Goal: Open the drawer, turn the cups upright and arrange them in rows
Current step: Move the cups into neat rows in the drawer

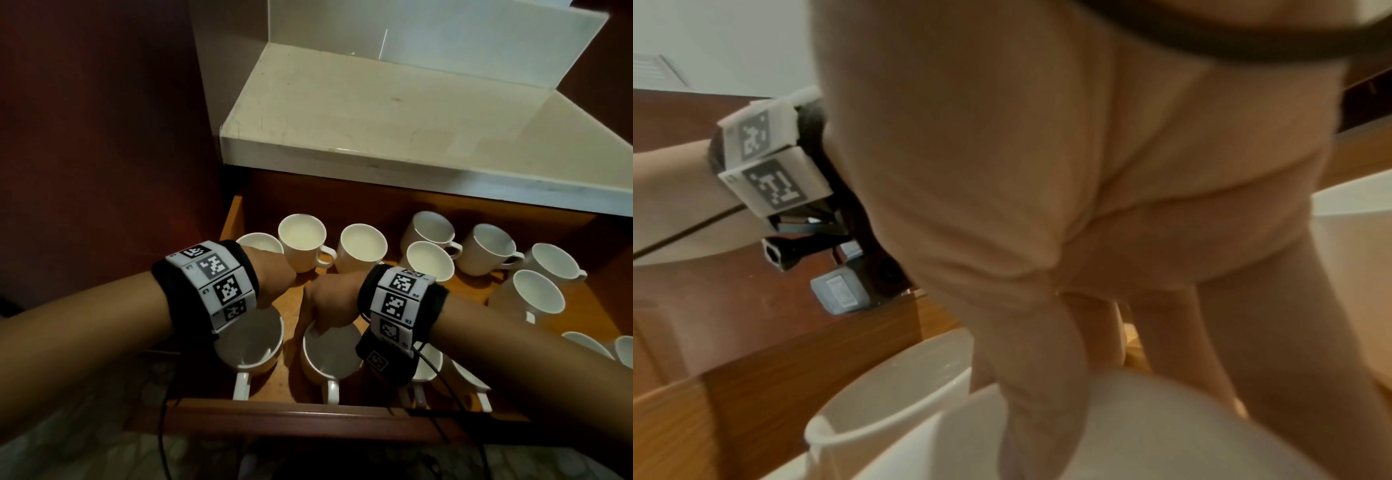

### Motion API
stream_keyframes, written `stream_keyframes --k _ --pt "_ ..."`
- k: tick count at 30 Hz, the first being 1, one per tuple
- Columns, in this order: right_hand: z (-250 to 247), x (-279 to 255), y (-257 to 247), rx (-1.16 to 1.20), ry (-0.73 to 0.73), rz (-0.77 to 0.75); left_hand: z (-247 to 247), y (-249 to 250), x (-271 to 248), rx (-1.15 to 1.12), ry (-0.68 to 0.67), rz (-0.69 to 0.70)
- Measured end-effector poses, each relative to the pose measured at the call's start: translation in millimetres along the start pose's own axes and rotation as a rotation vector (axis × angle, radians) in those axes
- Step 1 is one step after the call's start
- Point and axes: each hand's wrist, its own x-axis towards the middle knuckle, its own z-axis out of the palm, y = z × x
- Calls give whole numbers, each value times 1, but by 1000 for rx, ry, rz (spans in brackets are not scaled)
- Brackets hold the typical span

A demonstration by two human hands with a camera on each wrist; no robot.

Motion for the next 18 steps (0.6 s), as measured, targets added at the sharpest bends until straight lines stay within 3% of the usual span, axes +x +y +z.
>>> stream_keyframes --k 18 --pt "2 3 -5 -26 6 34 7 1 6 -81 8 -54"
